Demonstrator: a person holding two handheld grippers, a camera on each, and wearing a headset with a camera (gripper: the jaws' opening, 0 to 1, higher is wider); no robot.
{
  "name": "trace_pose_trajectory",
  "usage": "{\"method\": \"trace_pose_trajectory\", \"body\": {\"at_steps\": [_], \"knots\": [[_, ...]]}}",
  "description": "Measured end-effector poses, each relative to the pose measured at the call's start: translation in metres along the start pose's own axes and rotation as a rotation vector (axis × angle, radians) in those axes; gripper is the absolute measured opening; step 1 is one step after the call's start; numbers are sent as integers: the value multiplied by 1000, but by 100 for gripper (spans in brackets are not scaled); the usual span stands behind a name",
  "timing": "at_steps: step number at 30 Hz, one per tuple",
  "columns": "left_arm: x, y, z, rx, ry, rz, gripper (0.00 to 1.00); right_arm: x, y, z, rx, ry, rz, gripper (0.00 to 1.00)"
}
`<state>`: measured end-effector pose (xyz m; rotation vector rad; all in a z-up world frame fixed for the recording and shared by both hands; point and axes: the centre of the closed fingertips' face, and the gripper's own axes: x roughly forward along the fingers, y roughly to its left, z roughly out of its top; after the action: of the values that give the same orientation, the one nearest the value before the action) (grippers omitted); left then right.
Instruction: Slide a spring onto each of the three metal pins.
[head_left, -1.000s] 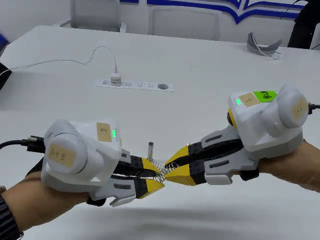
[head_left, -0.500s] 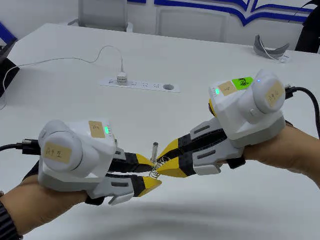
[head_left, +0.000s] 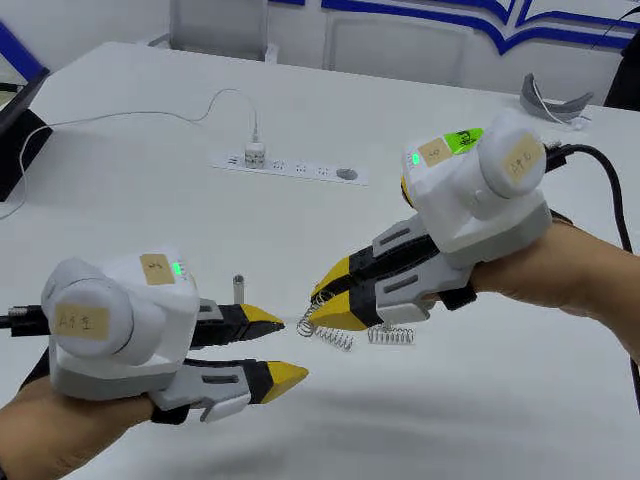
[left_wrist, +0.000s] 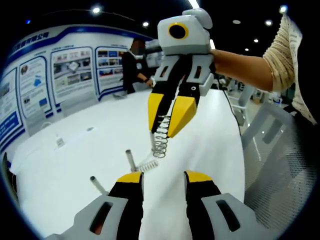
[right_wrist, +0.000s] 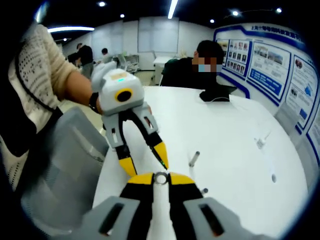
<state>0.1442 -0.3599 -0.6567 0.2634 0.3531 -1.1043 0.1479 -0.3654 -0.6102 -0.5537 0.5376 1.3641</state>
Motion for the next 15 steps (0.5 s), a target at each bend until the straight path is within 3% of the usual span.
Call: {"method": "trace_pose_trajectory", "body": {"at_steps": [7,15], "knots": [[-10,13,-9,-54,-14,63,41,1,-17,7,-7,14,-20,12],[-16,18,-16,-81,-19,109,51,10,-29,14,-13,34,-20,12]]}}
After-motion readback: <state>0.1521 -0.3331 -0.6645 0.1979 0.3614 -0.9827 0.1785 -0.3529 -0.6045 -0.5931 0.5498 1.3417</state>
